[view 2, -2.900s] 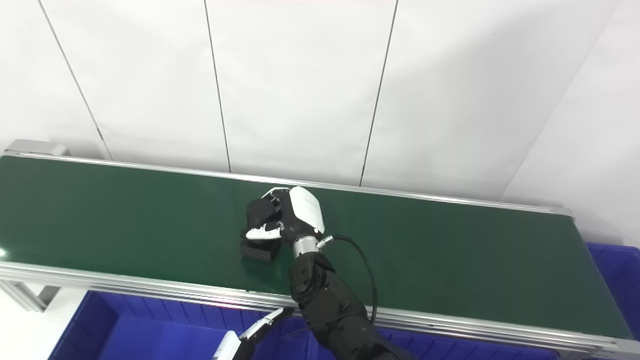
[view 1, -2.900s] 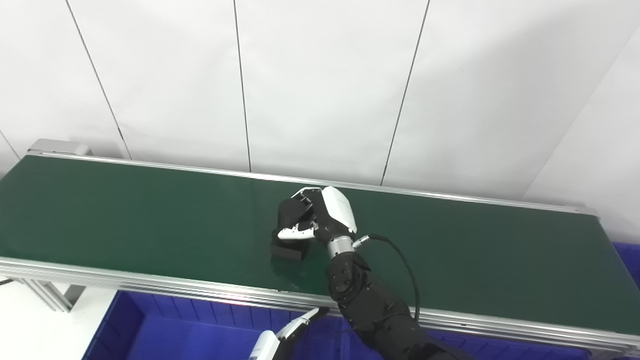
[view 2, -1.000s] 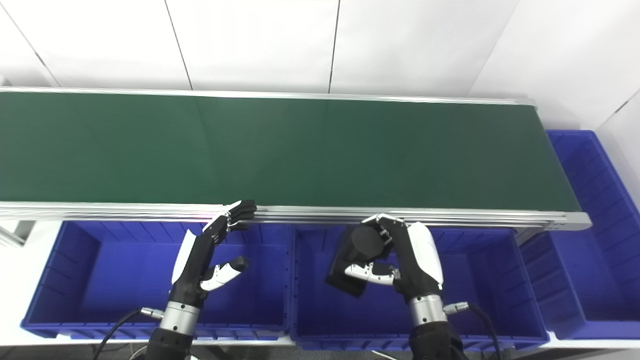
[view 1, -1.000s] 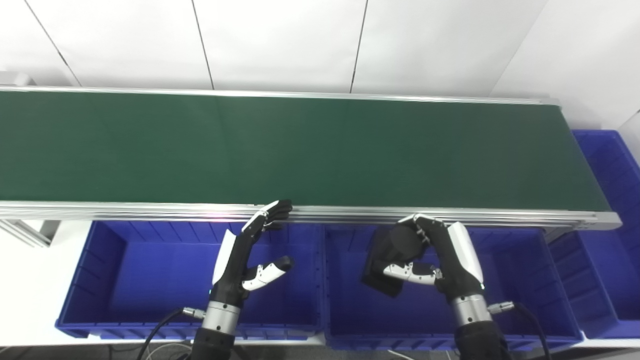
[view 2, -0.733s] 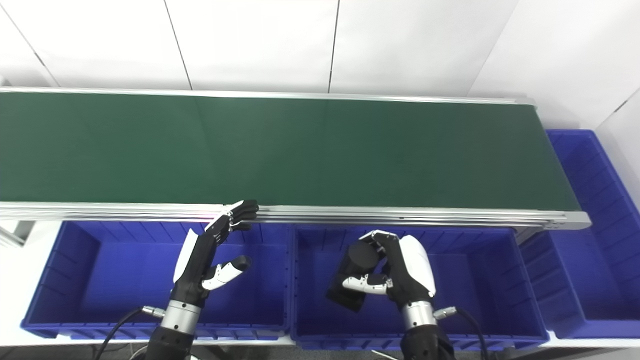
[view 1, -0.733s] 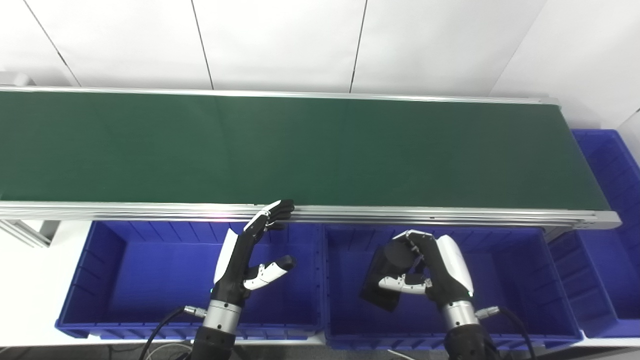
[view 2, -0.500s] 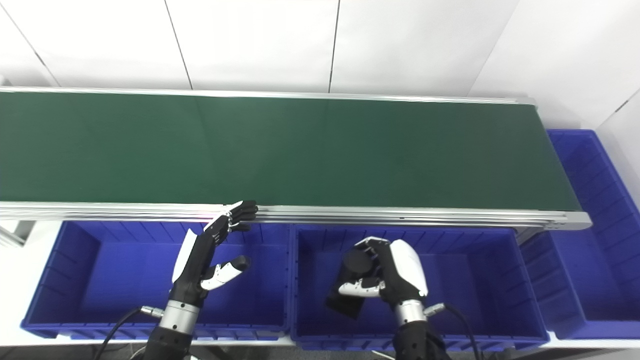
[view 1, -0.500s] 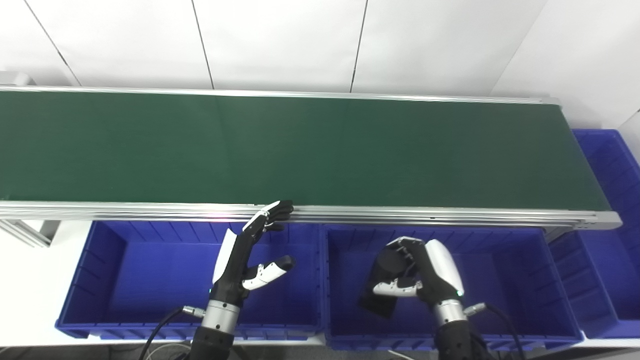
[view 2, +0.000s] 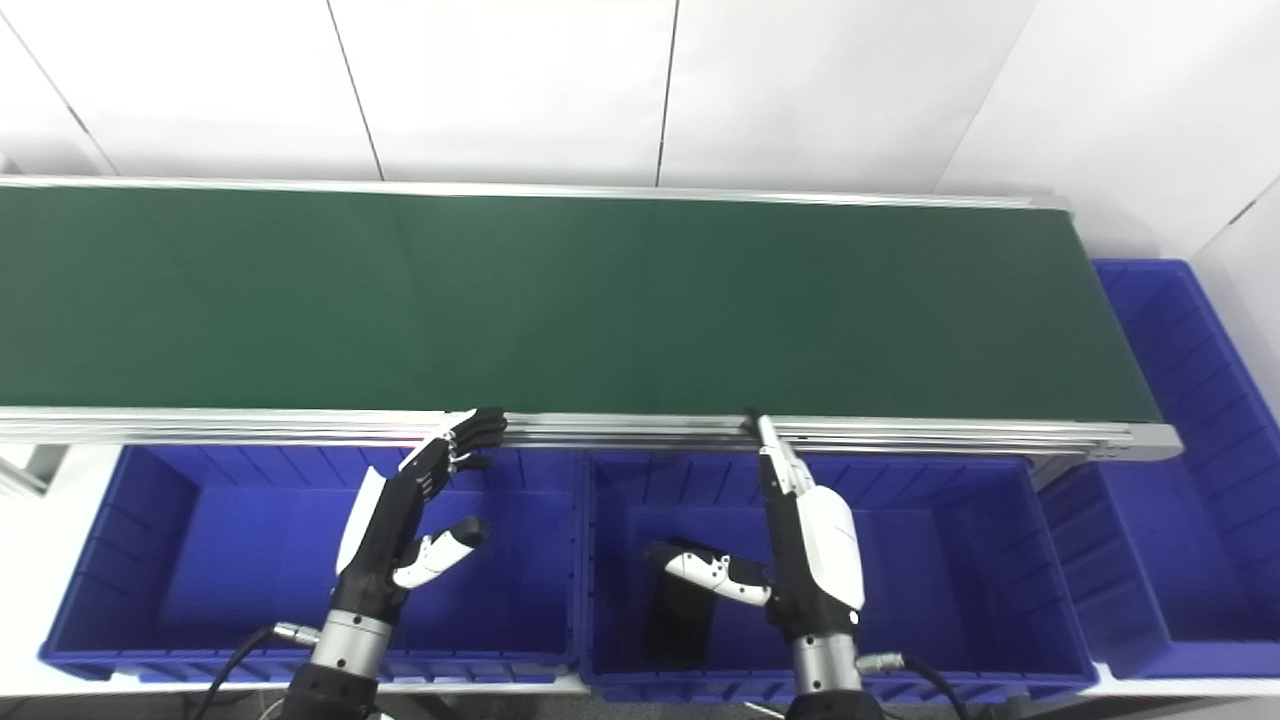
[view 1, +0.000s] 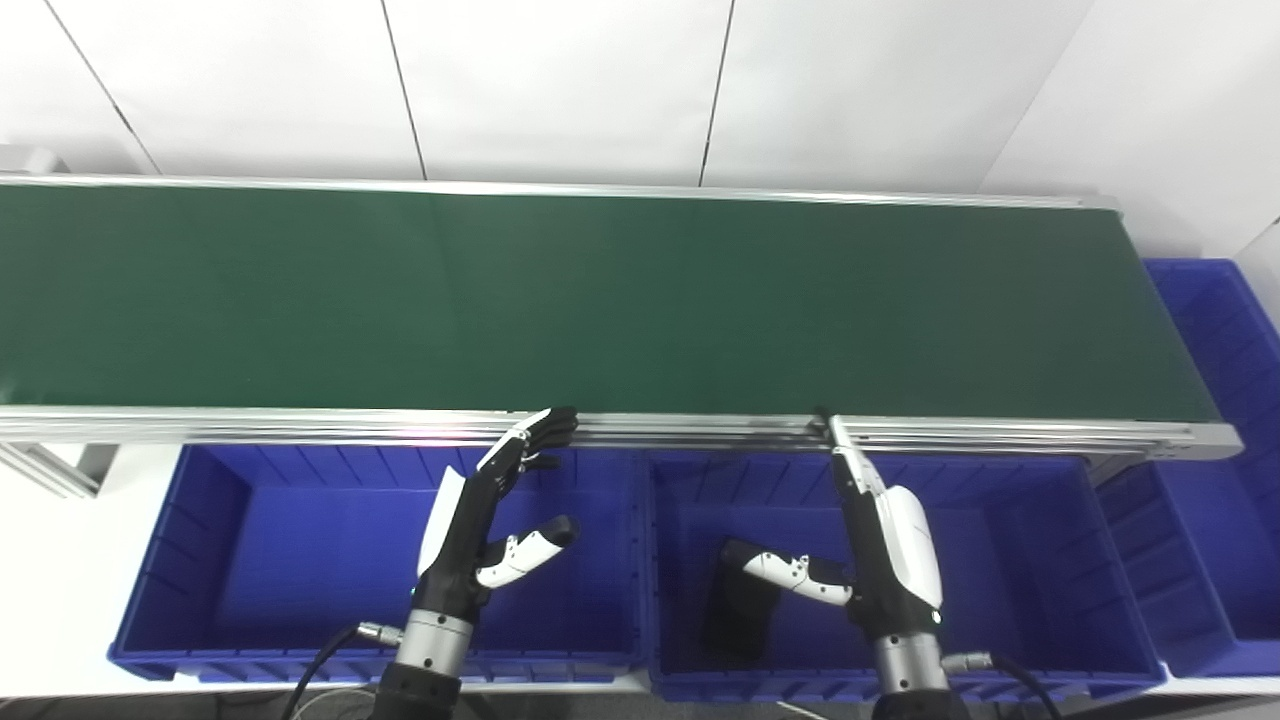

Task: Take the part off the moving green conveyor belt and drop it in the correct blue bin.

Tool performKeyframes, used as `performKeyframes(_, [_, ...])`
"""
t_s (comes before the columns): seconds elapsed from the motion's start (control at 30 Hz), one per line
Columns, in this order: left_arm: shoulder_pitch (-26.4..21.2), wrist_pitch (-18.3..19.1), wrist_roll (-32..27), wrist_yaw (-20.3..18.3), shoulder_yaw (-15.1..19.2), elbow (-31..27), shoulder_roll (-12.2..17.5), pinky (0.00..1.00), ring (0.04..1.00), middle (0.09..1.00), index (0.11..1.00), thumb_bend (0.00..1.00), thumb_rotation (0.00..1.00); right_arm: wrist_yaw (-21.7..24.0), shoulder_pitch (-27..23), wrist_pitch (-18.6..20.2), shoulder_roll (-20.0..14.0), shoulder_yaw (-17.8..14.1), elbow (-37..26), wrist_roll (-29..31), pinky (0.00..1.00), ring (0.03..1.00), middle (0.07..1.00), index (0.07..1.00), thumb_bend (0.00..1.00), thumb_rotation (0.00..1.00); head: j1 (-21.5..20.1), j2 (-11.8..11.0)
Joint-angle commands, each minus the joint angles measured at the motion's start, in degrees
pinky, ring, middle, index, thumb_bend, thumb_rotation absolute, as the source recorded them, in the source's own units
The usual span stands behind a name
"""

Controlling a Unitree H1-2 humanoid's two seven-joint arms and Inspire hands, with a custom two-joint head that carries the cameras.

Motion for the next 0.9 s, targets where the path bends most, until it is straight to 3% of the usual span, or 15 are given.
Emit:
performKeyframes(0.0, [-0.3, -1.6, 0.3, -0.5, 0.7, -1.6, 0.2, 0.71, 0.776, 0.807, 0.807, 0.79, 0.84, -3.9, 0.0, -6.2, 0.5, -0.7, -1.8, -0.6, 0.98, 1.0, 1.0, 1.0, 0.92, 0.7, 0.1, 0.1])
performKeyframes(0.2, [0.0, -1.6, 0.8, -1.0, 1.3, -2.1, 0.6, 0.71, 0.775, 0.807, 0.81, 0.78, 0.85, -4.6, 2.4, -12.2, 1.5, -0.3, -4.5, 4.2, 0.94, 0.988, 1.0, 1.0, 0.92, 0.73, -0.1, 0.6])
performKeyframes(0.23, [0.0, -1.6, 0.8, -1.0, 1.3, -2.1, 0.5, 0.71, 0.774, 0.805, 0.808, 0.78, 0.85, -4.6, 2.6, -12.7, 1.5, 0.0, -4.9, 5.6, 0.89, 0.951, 0.984, 1.0, 0.93, 0.71, -0.1, 0.6])
performKeyframes(0.4, [0.6, -1.6, -0.6, -3.3, 2.9, -2.3, 0.1, 0.72, 0.779, 0.808, 0.806, 0.79, 0.83, -3.1, 2.7, -13.2, -0.8, 5.5, -6.2, 18.2, 0.79, 0.836, 0.882, 0.951, 0.95, 0.64, -0.1, 0.6])
performKeyframes(0.57, [0.8, -1.6, -0.4, -4.1, 3.6, -2.1, -0.2, 0.72, 0.779, 0.808, 0.804, 0.77, 0.83, 4.5, 2.5, -13.0, -0.9, 7.4, -5.3, 26.7, 0.77, 0.822, 0.874, 0.966, 0.95, 0.71, 0.3, 0.7])
performKeyframes(0.73, [1.0, -1.6, -0.5, -5.0, 4.2, -2.2, -0.1, 0.72, 0.78, 0.81, 0.808, 0.77, 0.82, 11.6, 2.2, -11.9, -0.4, 7.0, -4.6, 31.8, 0.77, 0.845, 0.889, 0.977, 0.95, 0.78, 0.6, 0.5])
performKeyframes(0.87, [1.3, -1.6, -0.4, -5.8, 4.7, -2.2, -0.1, 0.73, 0.783, 0.809, 0.809, 0.78, 0.83, 16.2, 2.2, -10.4, 0.7, 6.7, -4.3, 37.3, 0.8, 0.858, 0.892, 0.977, 0.94, 0.78, 0.5, 0.1])
